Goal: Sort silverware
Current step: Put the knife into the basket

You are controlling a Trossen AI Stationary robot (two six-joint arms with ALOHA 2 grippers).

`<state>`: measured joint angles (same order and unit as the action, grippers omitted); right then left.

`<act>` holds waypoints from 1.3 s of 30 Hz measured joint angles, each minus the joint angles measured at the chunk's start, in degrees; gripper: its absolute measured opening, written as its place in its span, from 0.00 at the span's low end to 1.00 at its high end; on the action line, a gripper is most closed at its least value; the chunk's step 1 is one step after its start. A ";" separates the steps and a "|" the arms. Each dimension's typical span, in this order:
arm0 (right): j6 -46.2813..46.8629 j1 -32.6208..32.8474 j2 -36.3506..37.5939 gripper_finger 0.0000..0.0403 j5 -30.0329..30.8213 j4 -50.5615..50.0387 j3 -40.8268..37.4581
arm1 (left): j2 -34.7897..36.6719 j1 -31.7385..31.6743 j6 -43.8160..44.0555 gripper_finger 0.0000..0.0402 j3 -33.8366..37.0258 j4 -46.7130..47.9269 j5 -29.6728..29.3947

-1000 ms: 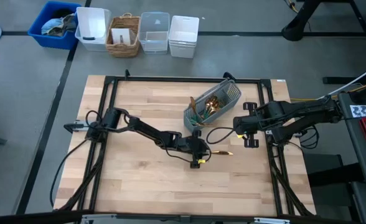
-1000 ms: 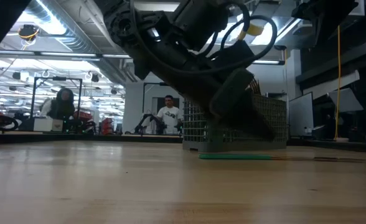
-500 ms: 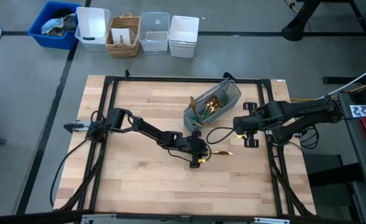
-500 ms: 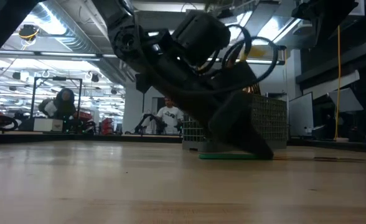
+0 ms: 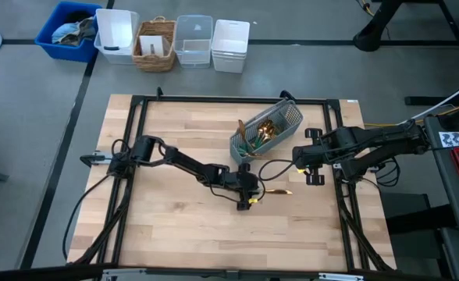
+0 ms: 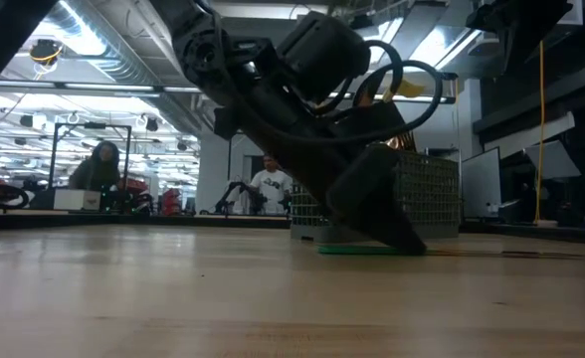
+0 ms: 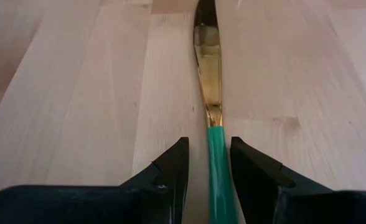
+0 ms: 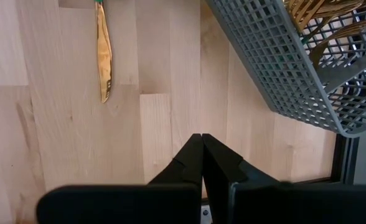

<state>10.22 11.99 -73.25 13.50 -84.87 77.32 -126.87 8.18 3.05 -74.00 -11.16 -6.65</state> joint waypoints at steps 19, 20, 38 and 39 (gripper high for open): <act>0.00 0.00 0.00 0.02 -0.02 0.90 0.00 | 0.02 0.37 1.33 0.08 0.13 1.68 0.59; 0.00 0.00 0.00 0.02 -0.01 0.89 0.00 | 0.00 0.37 1.33 0.09 0.15 1.65 0.59; 3.63 0.05 0.00 0.02 -3.78 9.22 -8.28 | 2.81 -0.35 4.28 0.09 0.41 5.78 1.07; 3.58 0.05 0.00 0.02 -4.65 11.48 -10.15 | 2.87 -0.36 4.45 0.09 0.39 6.18 1.08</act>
<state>13.79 12.04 -73.25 8.84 -73.39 67.17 -124.00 7.82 7.50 -73.60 -4.98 -5.57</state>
